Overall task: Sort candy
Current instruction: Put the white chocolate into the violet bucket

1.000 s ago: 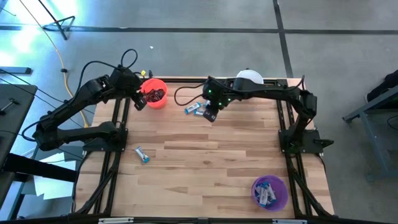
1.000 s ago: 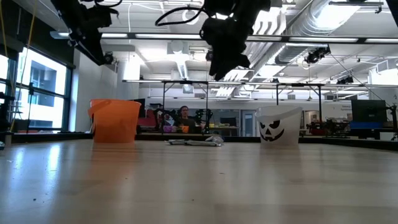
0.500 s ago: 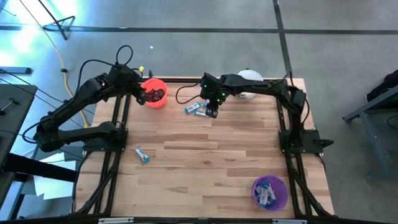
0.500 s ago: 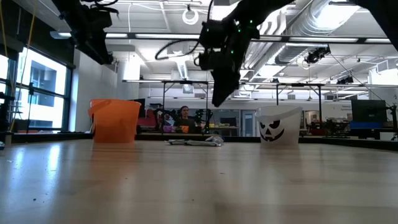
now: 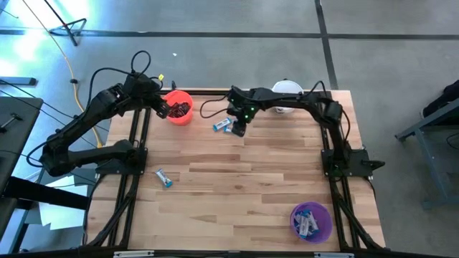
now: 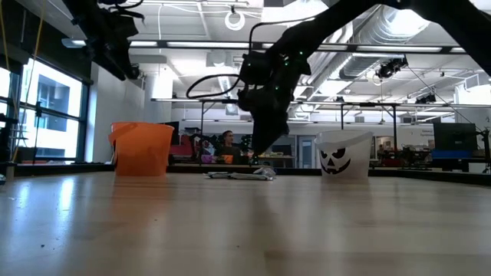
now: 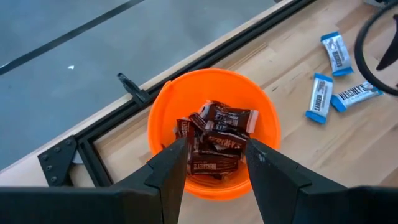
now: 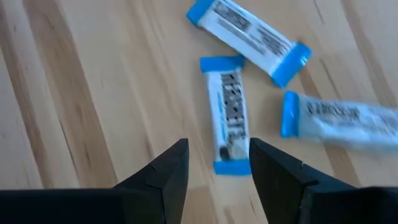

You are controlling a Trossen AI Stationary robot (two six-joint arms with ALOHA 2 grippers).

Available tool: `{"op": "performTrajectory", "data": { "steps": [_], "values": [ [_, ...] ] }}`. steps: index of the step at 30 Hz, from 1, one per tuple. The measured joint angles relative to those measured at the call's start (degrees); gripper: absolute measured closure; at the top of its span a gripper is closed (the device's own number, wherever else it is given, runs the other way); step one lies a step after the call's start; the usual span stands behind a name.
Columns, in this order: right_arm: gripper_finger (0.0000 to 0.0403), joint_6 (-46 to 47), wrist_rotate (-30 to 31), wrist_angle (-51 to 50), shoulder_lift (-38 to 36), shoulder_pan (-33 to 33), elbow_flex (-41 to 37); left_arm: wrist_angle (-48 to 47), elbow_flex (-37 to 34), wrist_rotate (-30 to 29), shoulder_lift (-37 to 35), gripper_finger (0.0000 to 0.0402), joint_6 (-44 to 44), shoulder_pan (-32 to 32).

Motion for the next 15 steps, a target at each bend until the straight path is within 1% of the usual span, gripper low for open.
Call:
{"op": "performTrajectory", "data": {
  "steps": [4,10,15],
  "values": [
    [0.024,-3.6,-0.1,2.6,1.1,1.0,0.0,0.0,0.0,0.0,0.0,0.0249,0.1,0.5],
    [0.024,-11.7,1.5,3.0,2.5,1.8,0.0,0.0,0.0,0.0,0.0,0.0249,1.1,0.5],
    [0.024,-17.1,7.8,3.1,3.0,2.3,0.0,0.0,0.0,0.0,0.0,0.0249,1.6,0.5]
  ]
}}
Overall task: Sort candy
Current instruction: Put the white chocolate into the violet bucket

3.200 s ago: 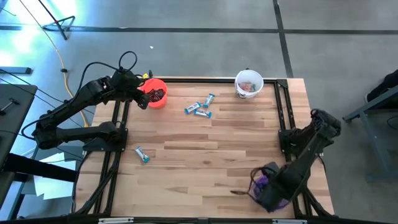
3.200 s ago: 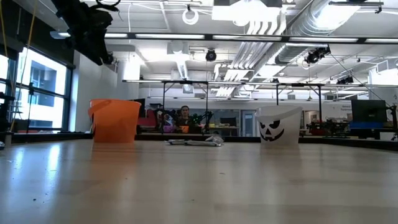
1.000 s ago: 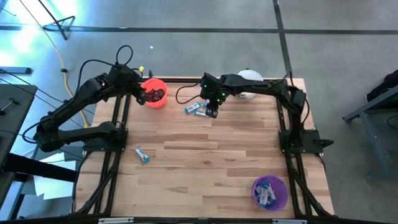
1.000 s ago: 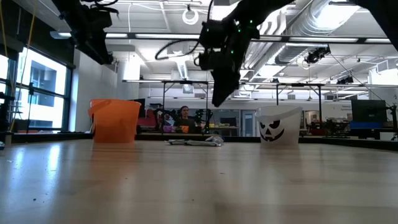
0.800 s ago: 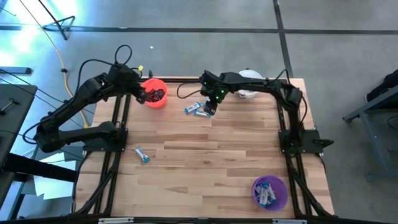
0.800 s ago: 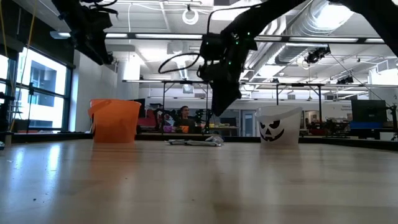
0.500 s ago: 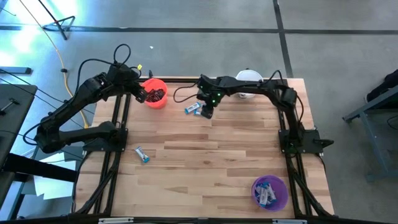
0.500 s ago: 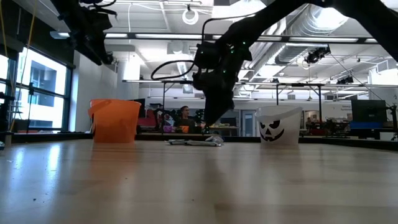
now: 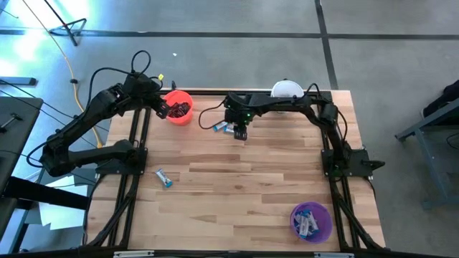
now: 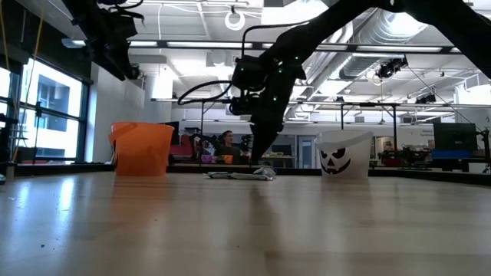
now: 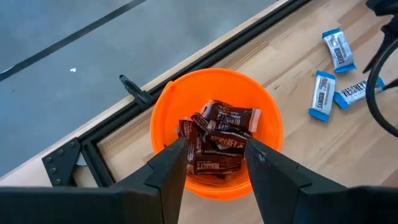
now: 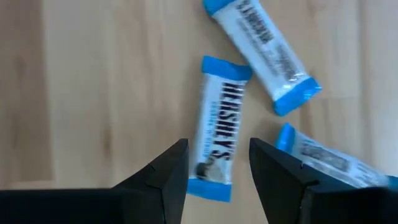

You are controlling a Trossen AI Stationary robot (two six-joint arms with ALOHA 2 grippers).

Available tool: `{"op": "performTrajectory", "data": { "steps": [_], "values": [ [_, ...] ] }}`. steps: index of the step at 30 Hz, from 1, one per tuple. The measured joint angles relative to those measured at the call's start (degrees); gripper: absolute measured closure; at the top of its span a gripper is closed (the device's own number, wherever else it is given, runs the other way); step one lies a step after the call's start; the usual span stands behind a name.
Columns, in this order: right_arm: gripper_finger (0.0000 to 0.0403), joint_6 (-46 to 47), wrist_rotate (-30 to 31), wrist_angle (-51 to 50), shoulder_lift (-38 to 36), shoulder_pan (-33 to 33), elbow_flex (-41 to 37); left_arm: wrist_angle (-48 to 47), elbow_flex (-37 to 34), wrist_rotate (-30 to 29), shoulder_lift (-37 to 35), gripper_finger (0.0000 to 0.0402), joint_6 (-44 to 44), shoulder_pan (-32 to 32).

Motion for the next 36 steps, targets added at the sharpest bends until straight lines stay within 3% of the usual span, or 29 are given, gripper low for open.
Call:
{"op": "performTrajectory", "data": {
  "steps": [4,15,25,30,36],
  "values": [
    [0.024,3.0,2.3,-0.1,0.0,-0.4,0.0,0.0,0.0,0.0,0.0,0.0249,0.0,0.0],
    [0.024,11.9,-0.6,-0.2,3.9,-0.4,0.0,-0.3,0.0,0.2,0.0,0.0249,0.0,0.0],
    [0.0245,11.9,0.7,0.1,4.8,0.0,0.2,-0.3,0.0,0.2,0.0,0.0249,-0.1,0.0],
    [0.029,14.2,0.7,-0.5,4.8,0.0,0.2,-0.3,0.0,0.2,0.0,0.0249,-0.1,0.0],
    [0.0389,19.9,-0.3,-1.4,4.9,-0.3,0.2,-0.3,0.0,0.2,0.0,0.0249,-0.1,0.0]
  ]
}}
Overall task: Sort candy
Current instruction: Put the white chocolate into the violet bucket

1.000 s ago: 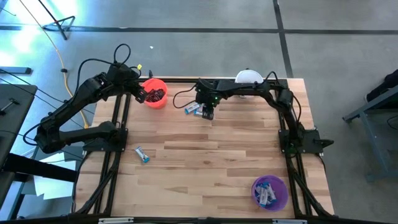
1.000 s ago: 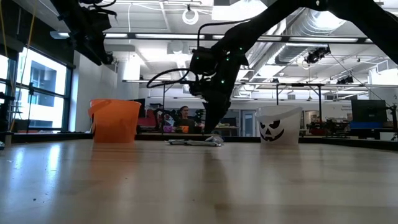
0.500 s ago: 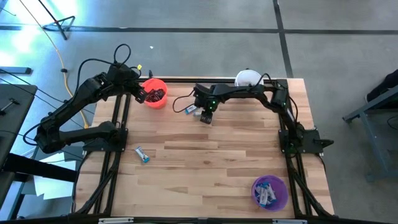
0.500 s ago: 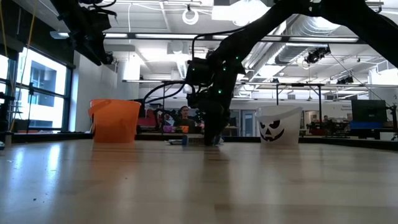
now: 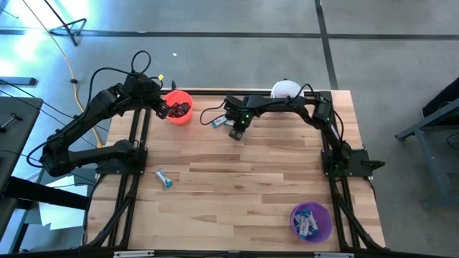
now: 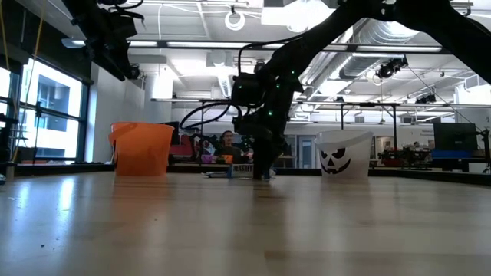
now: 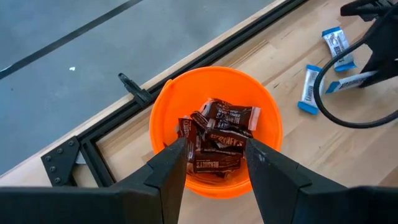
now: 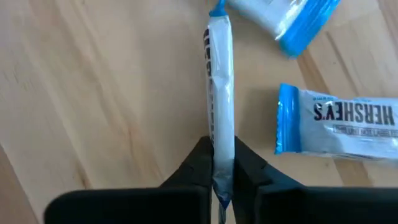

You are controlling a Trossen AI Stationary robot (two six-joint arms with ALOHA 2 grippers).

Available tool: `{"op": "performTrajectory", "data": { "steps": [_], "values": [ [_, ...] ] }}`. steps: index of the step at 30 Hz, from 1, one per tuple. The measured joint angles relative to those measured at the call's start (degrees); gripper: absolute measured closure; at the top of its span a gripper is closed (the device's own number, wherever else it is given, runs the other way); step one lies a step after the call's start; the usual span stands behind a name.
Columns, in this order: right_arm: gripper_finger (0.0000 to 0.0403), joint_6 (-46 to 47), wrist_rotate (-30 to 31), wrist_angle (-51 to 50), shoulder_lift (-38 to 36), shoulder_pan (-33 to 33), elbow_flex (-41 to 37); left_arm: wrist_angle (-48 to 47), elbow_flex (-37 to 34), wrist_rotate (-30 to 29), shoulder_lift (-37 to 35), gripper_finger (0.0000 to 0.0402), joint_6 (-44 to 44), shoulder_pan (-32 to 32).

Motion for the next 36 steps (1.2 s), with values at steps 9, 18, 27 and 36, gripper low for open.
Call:
{"op": "performTrajectory", "data": {
  "steps": [9,18,27,36],
  "values": [
    [0.0396,10.5,-5.9,-11.8,-2.9,0.3,0.7,-0.1,0.0,0.0,0.0,0.0249,0.1,0.0],
    [0.0398,13.8,-5.5,-38.8,-5.5,4.2,15.4,-0.1,0.0,0.2,0.0,0.0249,2.6,0.0],
    [0.0397,29.5,-10.6,-48.0,-7.8,14.6,35.2,-0.1,0.0,2.3,0.0,0.0249,5.5,0.0],
    [0.0397,57.2,-5.5,-48.1,-12.7,29.1,37.7,0.0,0.0,4.5,0.1,0.0249,9.3,0.0]
  ]
}}
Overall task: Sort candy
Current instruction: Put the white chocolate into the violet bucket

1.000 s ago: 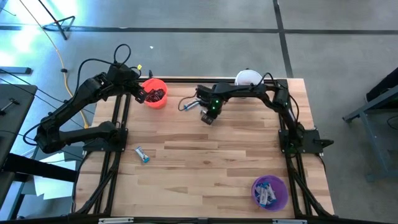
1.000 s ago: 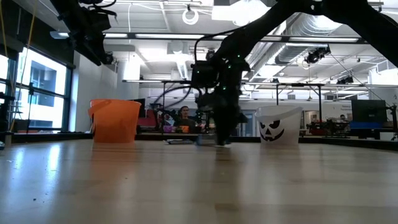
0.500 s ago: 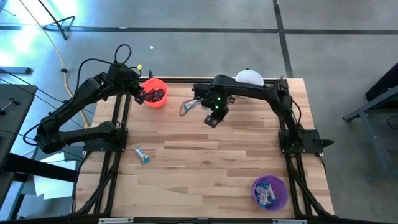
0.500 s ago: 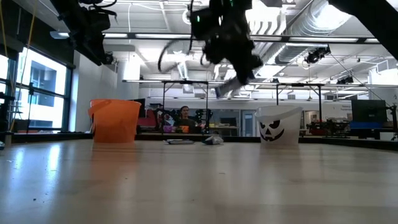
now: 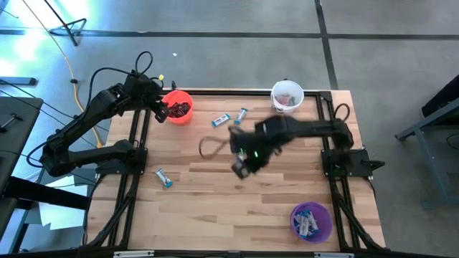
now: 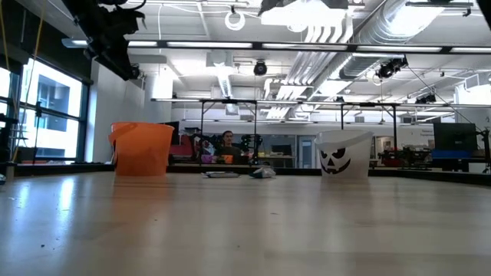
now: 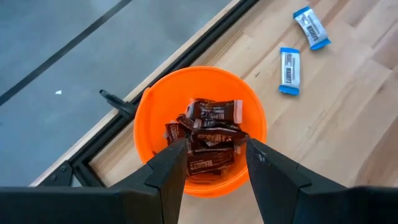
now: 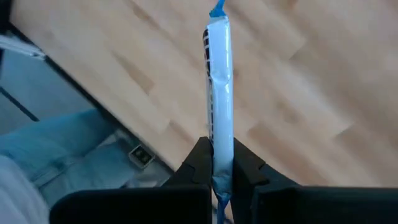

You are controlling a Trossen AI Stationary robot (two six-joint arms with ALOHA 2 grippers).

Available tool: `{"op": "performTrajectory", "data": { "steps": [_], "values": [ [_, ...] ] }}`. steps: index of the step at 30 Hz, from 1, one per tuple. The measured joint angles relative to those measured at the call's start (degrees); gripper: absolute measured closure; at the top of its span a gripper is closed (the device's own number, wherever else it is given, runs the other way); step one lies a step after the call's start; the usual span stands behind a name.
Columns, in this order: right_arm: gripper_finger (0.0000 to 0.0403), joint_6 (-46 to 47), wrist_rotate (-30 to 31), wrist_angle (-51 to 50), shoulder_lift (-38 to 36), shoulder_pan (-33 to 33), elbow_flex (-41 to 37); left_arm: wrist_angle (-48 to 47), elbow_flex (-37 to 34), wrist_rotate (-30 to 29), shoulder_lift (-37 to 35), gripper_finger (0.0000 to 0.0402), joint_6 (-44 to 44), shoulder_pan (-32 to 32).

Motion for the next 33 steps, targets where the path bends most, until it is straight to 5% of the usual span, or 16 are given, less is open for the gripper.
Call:
{"op": "performTrajectory", "data": {
  "steps": [11,26,33],
  "values": [
    [0.0398,25.6,-2.6,0.2,-1.1,17.5,-1.7,0.1,0.0,1.8,0.0,0.0249,-1.9,0.0],
    [0.0398,46.9,-2.2,0.2,-1.8,38.2,-2.0,0.2,0.0,1.5,0.0,0.0249,-15.6,0.0],
    [0.0398,50.6,-2.4,0.2,-1.9,42.9,-9.2,0.2,0.0,1.4,0.0,0.0249,-21.2,-0.6]
  ]
}}
